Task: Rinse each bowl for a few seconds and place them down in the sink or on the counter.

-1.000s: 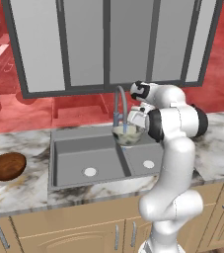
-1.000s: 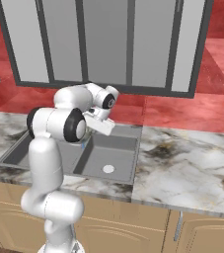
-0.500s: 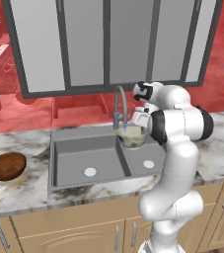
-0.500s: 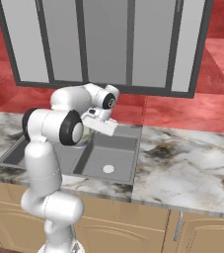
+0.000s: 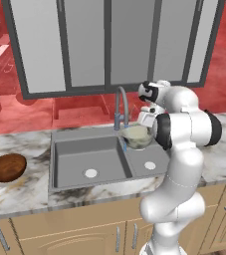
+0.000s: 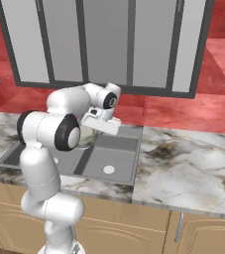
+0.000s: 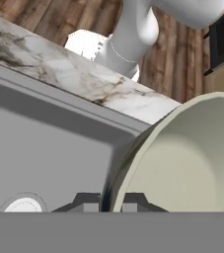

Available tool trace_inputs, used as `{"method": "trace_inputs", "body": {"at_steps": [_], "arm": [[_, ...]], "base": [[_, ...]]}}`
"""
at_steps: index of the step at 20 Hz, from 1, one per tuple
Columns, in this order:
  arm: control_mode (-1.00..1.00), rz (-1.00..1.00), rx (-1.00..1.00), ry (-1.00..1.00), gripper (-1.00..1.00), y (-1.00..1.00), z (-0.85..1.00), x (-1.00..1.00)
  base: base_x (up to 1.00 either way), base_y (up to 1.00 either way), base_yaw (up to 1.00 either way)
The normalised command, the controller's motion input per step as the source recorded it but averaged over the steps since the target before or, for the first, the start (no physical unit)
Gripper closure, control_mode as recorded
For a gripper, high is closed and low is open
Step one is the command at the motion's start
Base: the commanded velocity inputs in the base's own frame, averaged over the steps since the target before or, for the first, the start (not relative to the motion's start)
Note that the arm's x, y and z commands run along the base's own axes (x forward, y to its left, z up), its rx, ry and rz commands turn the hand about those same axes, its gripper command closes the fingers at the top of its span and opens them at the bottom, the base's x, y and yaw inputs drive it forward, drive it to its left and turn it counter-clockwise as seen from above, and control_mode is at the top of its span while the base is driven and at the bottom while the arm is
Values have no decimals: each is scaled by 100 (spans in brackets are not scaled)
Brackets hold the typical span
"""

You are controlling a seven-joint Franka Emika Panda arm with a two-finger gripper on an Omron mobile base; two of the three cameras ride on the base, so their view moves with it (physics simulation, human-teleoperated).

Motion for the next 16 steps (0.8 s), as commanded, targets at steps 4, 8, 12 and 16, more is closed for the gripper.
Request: {"method": "trace_inputs", "body": {"at_steps": [4,8,12,16], "arm": [[-100,3,1,-3,100,-33,10,-1],[-100,1,0,0,100,-38,5,0],[-100,0,0,0,100,-44,2,0],[-100,-2,0,1,100,-39,2,0]], "base": [[0,0,0],[0,0,0],[0,0,0],[0,0,0]]}}
